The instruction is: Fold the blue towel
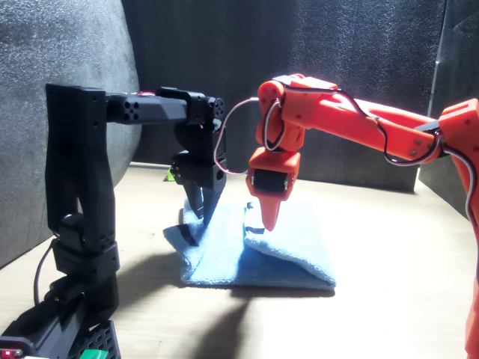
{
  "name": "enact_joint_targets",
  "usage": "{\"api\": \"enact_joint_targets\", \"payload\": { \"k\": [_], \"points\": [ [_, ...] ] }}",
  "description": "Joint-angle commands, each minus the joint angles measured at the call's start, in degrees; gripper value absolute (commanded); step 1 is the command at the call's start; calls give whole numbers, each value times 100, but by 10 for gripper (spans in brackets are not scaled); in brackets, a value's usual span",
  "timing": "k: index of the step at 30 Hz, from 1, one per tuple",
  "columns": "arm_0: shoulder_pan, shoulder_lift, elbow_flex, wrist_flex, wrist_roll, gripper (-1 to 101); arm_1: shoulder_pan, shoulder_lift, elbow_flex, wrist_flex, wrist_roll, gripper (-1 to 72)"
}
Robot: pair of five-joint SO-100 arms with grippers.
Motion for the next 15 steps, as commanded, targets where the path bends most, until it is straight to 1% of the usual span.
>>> {"api": "enact_joint_targets", "payload": {
  "k": [1, 4, 7, 11, 15],
  "points": [
    [105, 9, -246, 79, 53, -2, 176, 817, 53, 62, 123, 0],
    [123, -62, -352, 123, 62, -2, -176, 1160, 53, 70, 202, 0],
    [79, -158, -580, 237, 70, -2, -993, 1345, 62, 62, 246, 0],
    [-114, -422, -1248, 633, 114, -2, -2101, 1494, 237, 44, 193, 0],
    [-536, -615, -1907, 1028, 132, -3, -2663, 1600, 413, 35, 149, 0]
  ]
}}
